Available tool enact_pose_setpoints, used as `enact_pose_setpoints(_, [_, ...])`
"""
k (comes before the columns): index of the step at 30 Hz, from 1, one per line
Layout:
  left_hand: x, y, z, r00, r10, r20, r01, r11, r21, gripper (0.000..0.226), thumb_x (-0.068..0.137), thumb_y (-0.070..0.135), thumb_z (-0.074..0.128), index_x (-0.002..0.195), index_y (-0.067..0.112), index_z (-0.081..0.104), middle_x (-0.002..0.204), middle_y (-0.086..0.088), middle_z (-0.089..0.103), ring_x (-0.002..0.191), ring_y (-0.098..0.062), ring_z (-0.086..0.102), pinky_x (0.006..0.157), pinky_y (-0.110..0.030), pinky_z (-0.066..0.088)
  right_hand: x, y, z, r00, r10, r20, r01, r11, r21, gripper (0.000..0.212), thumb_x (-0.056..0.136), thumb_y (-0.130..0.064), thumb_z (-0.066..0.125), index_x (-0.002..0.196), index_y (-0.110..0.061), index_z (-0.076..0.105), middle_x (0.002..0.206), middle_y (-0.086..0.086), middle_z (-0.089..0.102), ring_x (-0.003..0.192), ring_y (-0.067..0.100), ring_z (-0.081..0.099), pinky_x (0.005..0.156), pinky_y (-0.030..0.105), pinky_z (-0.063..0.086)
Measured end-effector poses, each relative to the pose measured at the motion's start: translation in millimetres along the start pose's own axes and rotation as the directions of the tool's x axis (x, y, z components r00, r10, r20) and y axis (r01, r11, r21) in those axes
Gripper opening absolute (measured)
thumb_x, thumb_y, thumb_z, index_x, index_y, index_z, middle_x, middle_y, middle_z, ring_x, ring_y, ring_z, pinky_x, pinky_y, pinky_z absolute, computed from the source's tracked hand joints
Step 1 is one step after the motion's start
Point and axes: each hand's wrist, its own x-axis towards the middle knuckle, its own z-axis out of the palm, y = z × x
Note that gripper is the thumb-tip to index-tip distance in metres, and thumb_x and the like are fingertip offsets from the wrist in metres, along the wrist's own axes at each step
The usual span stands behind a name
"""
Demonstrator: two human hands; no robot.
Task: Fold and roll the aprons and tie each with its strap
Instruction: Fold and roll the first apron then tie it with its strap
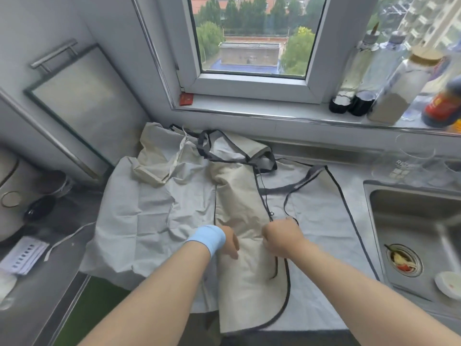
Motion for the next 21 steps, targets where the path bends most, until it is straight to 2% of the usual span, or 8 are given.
enact_pose_setpoints(2, [0.9, -11.7, -13.5, 0.999, 0.008, -0.034, -0.011, 0.995, -0.097, 0.040, 0.085, 0.036, 0.067, 0.124, 0.029, 0.065, 0.125, 0.006, 0.064, 0.111, -0.016, 0.061, 0.094, -0.022, 0.045, 16.6, -3.5, -17.6, 0.998, 0.027, -0.063, -0.025, 0.999, 0.028, 0.024, 0.084, -0.018, 0.048, 0.099, -0.021, 0.066, 0.104, 0.005, 0.070, 0.096, 0.029, 0.063, 0.082, 0.033, 0.042])
enact_pose_setpoints(4, [4.0, -24.2, -29.1, 0.992, -0.009, -0.125, -0.014, 0.983, -0.183, 0.036, 0.085, 0.035, 0.064, 0.121, 0.029, 0.066, 0.120, 0.007, 0.066, 0.108, -0.016, 0.062, 0.092, -0.022, 0.045, 35.2, -7.6, -36.3, 0.989, 0.060, -0.134, -0.041, 0.990, 0.135, 0.030, 0.086, -0.020, 0.048, 0.109, -0.024, 0.067, 0.111, 0.003, 0.070, 0.105, 0.028, 0.063, 0.084, 0.034, 0.050])
enact_pose_setpoints(10, [31.0, -74.3, -82.8, 0.934, -0.113, -0.340, -0.006, 0.944, -0.330, 0.025, 0.089, 0.027, 0.059, 0.111, 0.023, 0.070, 0.116, -0.001, 0.068, 0.108, -0.023, 0.062, 0.092, -0.026, 0.045, 119.9, -38.4, -90.2, 0.953, 0.086, -0.289, 0.021, 0.937, 0.348, 0.035, 0.092, -0.019, 0.048, 0.122, -0.028, 0.065, 0.128, 0.001, 0.063, 0.118, 0.024, 0.057, 0.092, 0.033, 0.046])
enact_pose_setpoints(13, [52.1, -102.1, -104.1, 0.919, -0.167, -0.356, 0.001, 0.907, -0.422, 0.026, 0.089, 0.030, 0.058, 0.109, 0.022, 0.070, 0.116, -0.003, 0.068, 0.108, -0.026, 0.062, 0.092, -0.028, 0.046, 170.8, -62.7, -113.9, 0.951, 0.059, -0.303, 0.044, 0.945, 0.324, 0.035, 0.094, -0.019, 0.048, 0.123, -0.029, 0.064, 0.126, 0.002, 0.062, 0.117, 0.026, 0.057, 0.091, 0.034, 0.046])
enact_pose_setpoints(16, [71.8, -121.6, -120.2, 0.925, -0.192, -0.329, -0.004, 0.858, -0.513, 0.027, 0.088, 0.025, 0.054, 0.107, 0.015, 0.070, 0.104, -0.007, 0.070, 0.103, -0.030, 0.064, 0.091, -0.034, 0.051, 212.7, -81.0, -121.7, 0.951, 0.047, -0.307, 0.022, 0.976, 0.218, 0.030, 0.095, -0.021, 0.046, 0.121, -0.024, 0.060, 0.119, 0.003, 0.061, 0.109, 0.029, 0.060, 0.079, 0.034, 0.042])
enact_pose_setpoints(19, [95.9, -136.9, -129.3, 0.937, -0.210, -0.280, -0.021, 0.763, -0.645, 0.013, 0.081, 0.020, 0.055, 0.081, 0.013, 0.066, 0.099, -0.013, 0.072, 0.091, -0.030, 0.070, 0.086, -0.040, 0.057, 242.8, -86.1, -118.2, 0.972, 0.093, -0.217, -0.074, 0.993, 0.093, 0.020, 0.093, -0.020, 0.049, 0.109, -0.017, 0.060, 0.109, 0.006, 0.063, 0.099, 0.031, 0.064, 0.069, 0.032, 0.038])
enact_pose_setpoints(20, [101.6, -138.9, -130.8, 0.944, -0.210, -0.256, -0.020, 0.734, -0.679, 0.008, 0.079, 0.020, 0.058, 0.071, 0.018, 0.058, 0.099, -0.015, 0.072, 0.085, -0.030, 0.070, 0.085, -0.042, 0.057, 248.5, -84.2, -117.3, 0.974, 0.117, -0.195, -0.102, 0.991, 0.086, 0.016, 0.091, -0.019, 0.051, 0.103, -0.016, 0.061, 0.104, 0.005, 0.065, 0.097, 0.031, 0.064, 0.068, 0.031, 0.039])
enact_pose_setpoints(21, [109.1, -140.8, -132.0, 0.953, -0.207, -0.221, -0.014, 0.697, -0.717, 0.015, 0.074, 0.022, 0.062, 0.066, 0.022, 0.050, 0.095, -0.017, 0.072, 0.077, -0.029, 0.068, 0.084, -0.041, 0.058, 255.6, -81.6, -116.5, 0.974, 0.137, -0.183, -0.120, 0.988, 0.100, 0.014, 0.088, -0.020, 0.053, 0.097, -0.017, 0.063, 0.099, 0.005, 0.066, 0.094, 0.031, 0.065, 0.067, 0.030, 0.040])
